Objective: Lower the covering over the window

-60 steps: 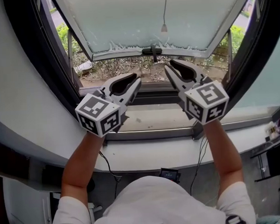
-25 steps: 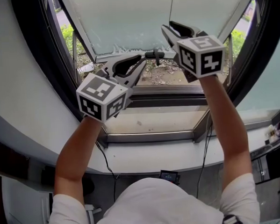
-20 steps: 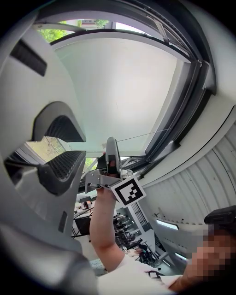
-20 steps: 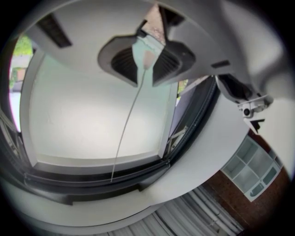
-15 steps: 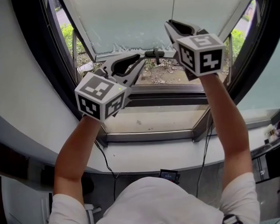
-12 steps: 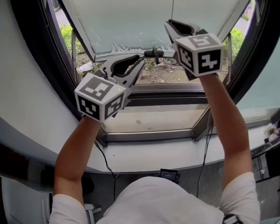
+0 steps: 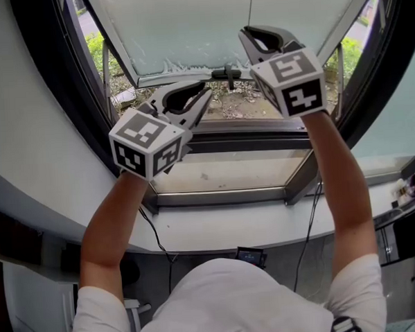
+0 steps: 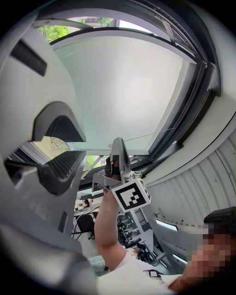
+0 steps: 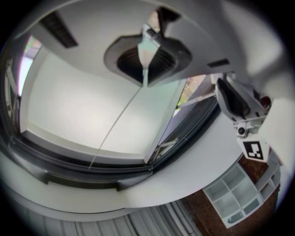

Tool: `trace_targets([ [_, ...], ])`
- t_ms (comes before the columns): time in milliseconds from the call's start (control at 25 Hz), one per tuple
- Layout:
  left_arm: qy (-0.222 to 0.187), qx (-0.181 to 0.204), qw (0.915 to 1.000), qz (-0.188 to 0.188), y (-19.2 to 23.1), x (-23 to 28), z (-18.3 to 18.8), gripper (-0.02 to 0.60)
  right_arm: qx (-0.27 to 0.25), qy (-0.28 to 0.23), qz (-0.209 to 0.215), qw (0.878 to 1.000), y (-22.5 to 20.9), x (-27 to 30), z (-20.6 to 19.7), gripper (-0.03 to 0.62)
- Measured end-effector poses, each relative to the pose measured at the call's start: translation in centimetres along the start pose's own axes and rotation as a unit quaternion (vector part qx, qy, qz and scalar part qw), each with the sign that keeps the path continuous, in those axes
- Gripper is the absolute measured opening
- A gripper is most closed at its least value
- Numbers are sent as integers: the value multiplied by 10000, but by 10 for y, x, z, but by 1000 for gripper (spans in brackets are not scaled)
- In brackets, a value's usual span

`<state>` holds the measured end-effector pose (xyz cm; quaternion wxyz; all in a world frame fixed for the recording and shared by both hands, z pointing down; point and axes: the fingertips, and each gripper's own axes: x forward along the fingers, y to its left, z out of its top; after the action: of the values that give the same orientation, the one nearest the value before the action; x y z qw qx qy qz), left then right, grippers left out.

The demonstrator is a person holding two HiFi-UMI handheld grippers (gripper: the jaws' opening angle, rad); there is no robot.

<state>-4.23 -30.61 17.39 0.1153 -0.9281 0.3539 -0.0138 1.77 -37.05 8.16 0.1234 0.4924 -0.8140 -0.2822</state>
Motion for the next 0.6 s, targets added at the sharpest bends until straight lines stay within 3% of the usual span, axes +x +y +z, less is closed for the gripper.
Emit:
trace_targets([
  [320, 43, -36, 10000, -36, -4, 1, -6, 60, -256, 147, 61, 9995, 5, -4, -4, 43],
  [600, 72, -83, 9999, -68, -8, 4, -11, 60, -1114, 413, -148, 9928, 14, -7, -16, 43],
])
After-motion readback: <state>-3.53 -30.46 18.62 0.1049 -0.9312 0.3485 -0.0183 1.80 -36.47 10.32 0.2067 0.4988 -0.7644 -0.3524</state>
